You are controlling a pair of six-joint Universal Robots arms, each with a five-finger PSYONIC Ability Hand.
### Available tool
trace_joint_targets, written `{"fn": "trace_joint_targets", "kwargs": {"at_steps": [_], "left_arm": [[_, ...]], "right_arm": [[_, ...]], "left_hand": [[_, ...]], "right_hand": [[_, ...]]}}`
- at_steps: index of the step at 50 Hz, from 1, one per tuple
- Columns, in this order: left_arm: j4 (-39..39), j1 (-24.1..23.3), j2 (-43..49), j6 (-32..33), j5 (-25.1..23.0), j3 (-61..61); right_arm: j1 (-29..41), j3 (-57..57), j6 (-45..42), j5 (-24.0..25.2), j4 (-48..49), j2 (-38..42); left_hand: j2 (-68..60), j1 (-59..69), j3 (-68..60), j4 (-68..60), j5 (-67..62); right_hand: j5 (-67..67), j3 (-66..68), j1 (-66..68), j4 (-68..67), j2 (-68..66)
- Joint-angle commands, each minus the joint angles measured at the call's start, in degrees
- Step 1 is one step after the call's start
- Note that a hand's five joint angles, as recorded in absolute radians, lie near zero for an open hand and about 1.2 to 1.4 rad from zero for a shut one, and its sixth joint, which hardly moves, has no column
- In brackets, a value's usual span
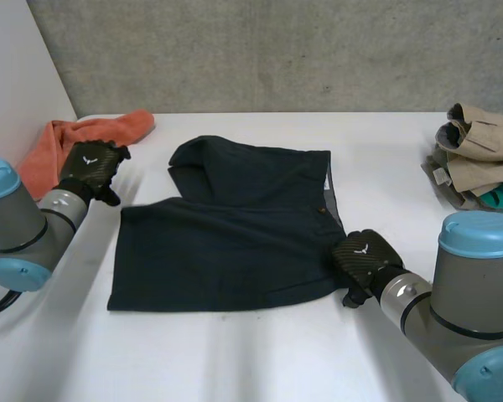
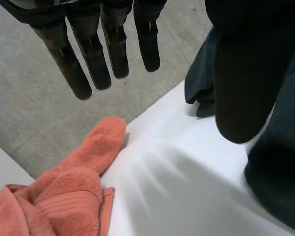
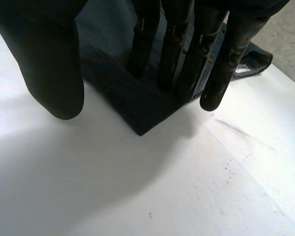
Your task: Fold the laundry.
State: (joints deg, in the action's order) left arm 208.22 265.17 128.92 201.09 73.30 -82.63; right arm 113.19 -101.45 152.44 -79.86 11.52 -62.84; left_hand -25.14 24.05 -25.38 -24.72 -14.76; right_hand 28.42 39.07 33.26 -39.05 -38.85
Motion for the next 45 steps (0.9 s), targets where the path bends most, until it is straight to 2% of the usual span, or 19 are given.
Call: {"fn": "trace_joint_targets", "kwargs": {"at_steps": [1, 8, 16, 19, 25, 32, 38, 39, 41, 45], "left_arm": [[-7.6, -0.6, -8.4, -0.3, -0.1, -4.5], [-13.8, -2.0, -23.0, 0.6, -0.9, -17.6], [-15.8, -5.1, -32.4, 1.7, -1.3, -32.1], [-15.9, -5.1, -32.9, 3.8, -1.3, -35.0], [-15.9, -4.8, -32.4, 12.6, -0.8, -38.3], [-15.9, -4.6, -30.5, 15.6, -0.4, -38.3], [-15.0, -4.4, -28.9, 15.7, 0.2, -37.9], [-14.7, -4.3, -28.2, 15.7, 0.4, -37.6], [-14.1, -4.4, -27.2, 15.7, 0.4, -37.3], [-12.2, -4.4, -24.0, 15.8, 0.5, -36.3]], "right_arm": [[-0.3, -0.1, 0.6, -0.5, 0.3, -1.6], [-0.6, -0.9, 0.6, -0.4, 0.3, -4.6], [-1.3, -1.4, 0.0, 0.3, 0.4, -4.8], [-1.3, -1.4, -0.1, 0.4, 0.4, -4.7], [-1.0, -1.4, -0.1, 0.6, 3.1, -3.9], [-0.8, -0.7, -0.2, 0.8, 5.0, -0.8], [-0.5, -0.4, -0.3, 0.8, 5.3, 0.6], [-0.5, -0.3, -0.7, 0.8, 5.6, 0.8], [-0.6, -0.4, -1.0, 0.8, 5.9, 0.8], [-1.1, -0.7, -1.1, 1.2, 6.1, 0.4]], "left_hand": [[0.3, 0.8, 0.5, -0.1, -0.1], [-0.5, 1.6, -0.3, -1.0, -0.9], [-6.3, 7.3, -6.0, -6.7, -6.6], [-8.3, 9.4, -8.0, -8.7, -8.7], [-9.1, 10.2, -8.9, -9.5, -9.5], [-13.0, 14.1, -12.8, -13.4, -13.4], [-13.0, 14.1, -12.8, -13.4, -13.4], [-13.3, 14.4, -13.1, -13.7, -13.7], [-15.2, 16.3, -14.9, -15.6, -15.5], [-24.6, 25.7, -24.3, -25.0, -25.0]], "right_hand": [[-8.3, -8.9, -3.1, 8.9, 8.7], [-12.0, -12.7, -6.9, 12.7, 12.5], [-9.3, -10.0, -4.2, 10.0, 9.8], [-7.7, -8.3, -2.5, 8.3, 8.1], [-4.0, -4.6, 1.2, 4.6, 4.4], [1.3, 0.6, 6.4, -0.6, -0.8], [18.1, 17.4, 23.2, -17.4, -17.6], [27.9, 27.3, 33.1, -27.3, -27.5], [38.6, 37.9, 43.7, -37.9, -38.1], [41.6, 40.9, 46.7, -40.9, -41.1]]}}
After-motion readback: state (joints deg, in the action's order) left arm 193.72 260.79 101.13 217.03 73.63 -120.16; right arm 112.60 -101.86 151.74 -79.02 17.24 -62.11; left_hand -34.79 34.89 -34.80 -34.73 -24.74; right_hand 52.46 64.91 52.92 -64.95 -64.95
